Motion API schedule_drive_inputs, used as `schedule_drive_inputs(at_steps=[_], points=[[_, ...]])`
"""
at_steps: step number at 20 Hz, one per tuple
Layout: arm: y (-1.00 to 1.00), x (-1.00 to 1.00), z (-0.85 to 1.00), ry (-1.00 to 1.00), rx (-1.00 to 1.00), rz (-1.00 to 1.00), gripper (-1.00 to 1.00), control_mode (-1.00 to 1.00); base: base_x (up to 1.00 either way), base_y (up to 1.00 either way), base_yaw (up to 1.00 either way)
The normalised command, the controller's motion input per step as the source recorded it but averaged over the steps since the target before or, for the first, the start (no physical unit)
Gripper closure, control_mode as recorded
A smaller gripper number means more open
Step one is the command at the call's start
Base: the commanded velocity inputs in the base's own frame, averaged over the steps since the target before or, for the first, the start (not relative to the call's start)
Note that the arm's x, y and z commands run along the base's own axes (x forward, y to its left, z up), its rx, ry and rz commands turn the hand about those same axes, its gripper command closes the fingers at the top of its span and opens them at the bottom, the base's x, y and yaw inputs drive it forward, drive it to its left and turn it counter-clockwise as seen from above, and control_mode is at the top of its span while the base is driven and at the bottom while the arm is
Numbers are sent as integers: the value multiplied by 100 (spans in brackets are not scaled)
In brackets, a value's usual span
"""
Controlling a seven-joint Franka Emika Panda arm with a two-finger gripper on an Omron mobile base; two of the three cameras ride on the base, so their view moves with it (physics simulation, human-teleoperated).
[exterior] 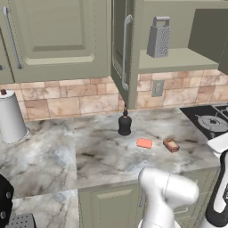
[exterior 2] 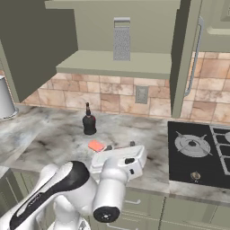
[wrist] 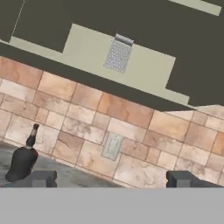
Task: Pick the bar soap and bar soap from the cabinet and place them on the counter.
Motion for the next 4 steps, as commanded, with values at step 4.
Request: schedule_drive_inputs(at_steps=[4], points=[[60, -53, 18, -30, -14, 5, -100, -100, 0, 0, 0]])
